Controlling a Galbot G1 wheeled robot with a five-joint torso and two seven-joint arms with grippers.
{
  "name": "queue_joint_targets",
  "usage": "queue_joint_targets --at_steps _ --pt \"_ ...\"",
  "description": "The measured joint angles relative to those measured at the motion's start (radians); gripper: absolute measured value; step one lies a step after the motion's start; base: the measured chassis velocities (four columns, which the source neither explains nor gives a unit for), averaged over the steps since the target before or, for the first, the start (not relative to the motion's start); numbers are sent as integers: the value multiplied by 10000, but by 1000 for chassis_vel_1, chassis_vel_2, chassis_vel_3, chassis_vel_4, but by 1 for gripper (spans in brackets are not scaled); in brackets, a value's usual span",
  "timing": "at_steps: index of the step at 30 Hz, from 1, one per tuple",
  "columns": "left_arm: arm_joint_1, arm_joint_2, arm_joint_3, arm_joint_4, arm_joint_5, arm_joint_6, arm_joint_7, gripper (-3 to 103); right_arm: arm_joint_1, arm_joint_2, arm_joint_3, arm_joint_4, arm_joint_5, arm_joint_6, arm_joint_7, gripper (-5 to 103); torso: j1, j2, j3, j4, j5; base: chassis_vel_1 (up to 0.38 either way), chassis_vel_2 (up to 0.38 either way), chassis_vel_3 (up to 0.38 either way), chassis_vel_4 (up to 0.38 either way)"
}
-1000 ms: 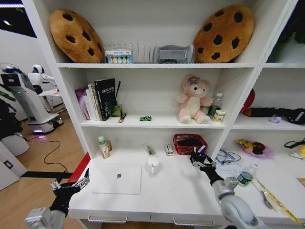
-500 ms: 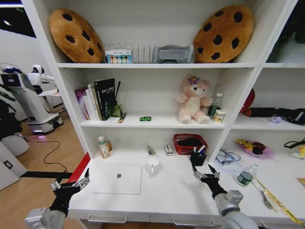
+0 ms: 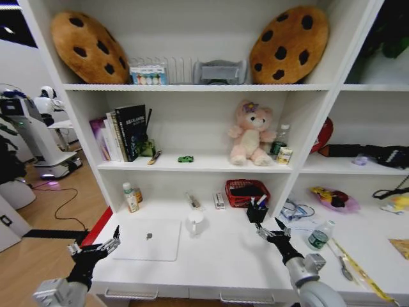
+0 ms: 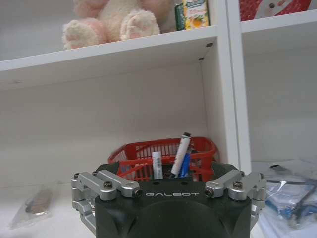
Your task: Organize the objects on the table.
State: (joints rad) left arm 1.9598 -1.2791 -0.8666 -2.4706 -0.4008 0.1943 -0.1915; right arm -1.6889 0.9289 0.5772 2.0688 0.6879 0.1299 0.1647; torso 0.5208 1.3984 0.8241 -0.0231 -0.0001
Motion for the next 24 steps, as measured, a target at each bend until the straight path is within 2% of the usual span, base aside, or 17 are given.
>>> queue_joint_targets --at_steps 7,9,11,15,17,18,23,24 --pt "0 -1 1 1 0 0 2 100 38 61 -52 -72 -534 86 169 100 2 -1 0 -3 0 -241 -235 243 231" --pt "0 -1 2 0 0 0 3 100 -5 73 -63 -70 -605 104 356 100 1 -1 1 1 13 -130 -170 171 119" --pt "0 -2 2 1 0 0 3 100 -6 82 -21 -60 -625 101 510 100 1 -1 0 0 -2 -40 -89 92 70" --pt "0 -1 2 0 0 0 2 100 -71 86 217 -4 -734 -29 811 100 0 -1 0 1 4 -31 -30 3 27" --pt "1 0 1 2 0 0 1 100 -269 80 398 142 -1164 -27 837 100 0 0 0 -2 -8 47 57 -35 -52" --pt "0 -1 -2 2 0 0 -1 100 -377 106 483 222 -1511 54 838 100 -1 1 -1 1 0 62 72 -60 -60" --pt "0 0 -2 2 0 0 -2 100 -559 206 719 442 -2010 48 1167 100 -1 1 -1 -1 -4 33 35 -27 -26" --pt "1 0 -2 3 0 -1 -1 100 -574 233 855 457 -2050 -74 1438 100 -2 1 -1 0 1 0 0 0 0"
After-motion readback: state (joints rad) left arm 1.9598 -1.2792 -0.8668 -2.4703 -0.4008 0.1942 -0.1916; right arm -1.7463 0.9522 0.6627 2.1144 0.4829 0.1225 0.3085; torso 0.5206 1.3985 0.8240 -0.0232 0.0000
